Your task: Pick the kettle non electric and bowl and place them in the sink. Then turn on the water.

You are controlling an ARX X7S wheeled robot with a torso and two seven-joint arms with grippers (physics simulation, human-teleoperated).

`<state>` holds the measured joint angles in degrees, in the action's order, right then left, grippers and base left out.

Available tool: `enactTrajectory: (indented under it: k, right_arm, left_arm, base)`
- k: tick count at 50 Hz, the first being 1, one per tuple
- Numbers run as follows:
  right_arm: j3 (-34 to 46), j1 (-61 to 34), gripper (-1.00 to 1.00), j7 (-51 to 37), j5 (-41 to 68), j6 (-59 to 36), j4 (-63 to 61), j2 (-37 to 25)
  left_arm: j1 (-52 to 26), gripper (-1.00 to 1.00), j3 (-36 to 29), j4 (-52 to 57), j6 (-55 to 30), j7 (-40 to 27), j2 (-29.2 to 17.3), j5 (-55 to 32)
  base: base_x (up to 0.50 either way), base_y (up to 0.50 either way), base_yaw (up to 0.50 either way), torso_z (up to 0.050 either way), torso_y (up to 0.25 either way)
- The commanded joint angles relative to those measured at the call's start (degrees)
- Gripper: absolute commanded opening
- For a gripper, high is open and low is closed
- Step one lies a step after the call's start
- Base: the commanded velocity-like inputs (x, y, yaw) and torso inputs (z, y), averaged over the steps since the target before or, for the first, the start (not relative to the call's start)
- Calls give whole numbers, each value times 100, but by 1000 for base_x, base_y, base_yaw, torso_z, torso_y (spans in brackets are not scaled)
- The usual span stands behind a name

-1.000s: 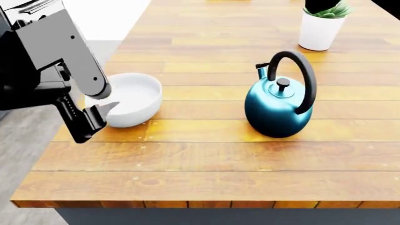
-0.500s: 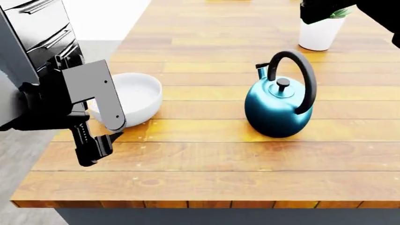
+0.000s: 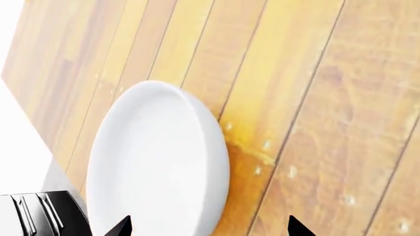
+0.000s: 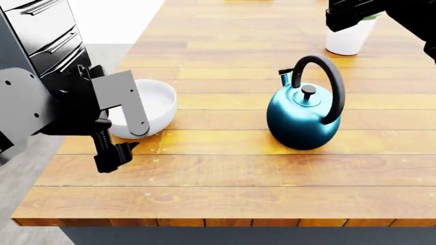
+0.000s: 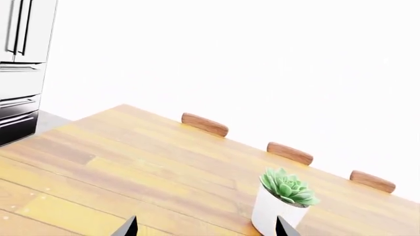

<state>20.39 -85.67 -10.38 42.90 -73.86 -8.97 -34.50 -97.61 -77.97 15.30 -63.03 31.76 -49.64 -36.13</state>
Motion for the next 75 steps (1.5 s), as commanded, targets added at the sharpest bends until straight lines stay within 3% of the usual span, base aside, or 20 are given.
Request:
enactTrajectory:
  k: [1, 36, 75]
  right_arm:
    - [24, 4, 100, -21, 16, 3, 4, -18]
    - [49, -29, 100, -37, 77, 7, 57, -149]
    - [-25, 85, 100, -157, 203, -10, -43, -255]
  left_arm:
    - [56, 100, -181, -441, 217, 82, 213, 254]
    - [612, 100, -502, -2047, 1037, 89, 1068, 759]
    - [991, 100, -644, -2264, 1091, -66, 1164, 842]
  base:
    - [0, 0, 0, 0, 0]
    - [0, 0, 0, 0, 0]
    - [0, 0, 0, 0, 0]
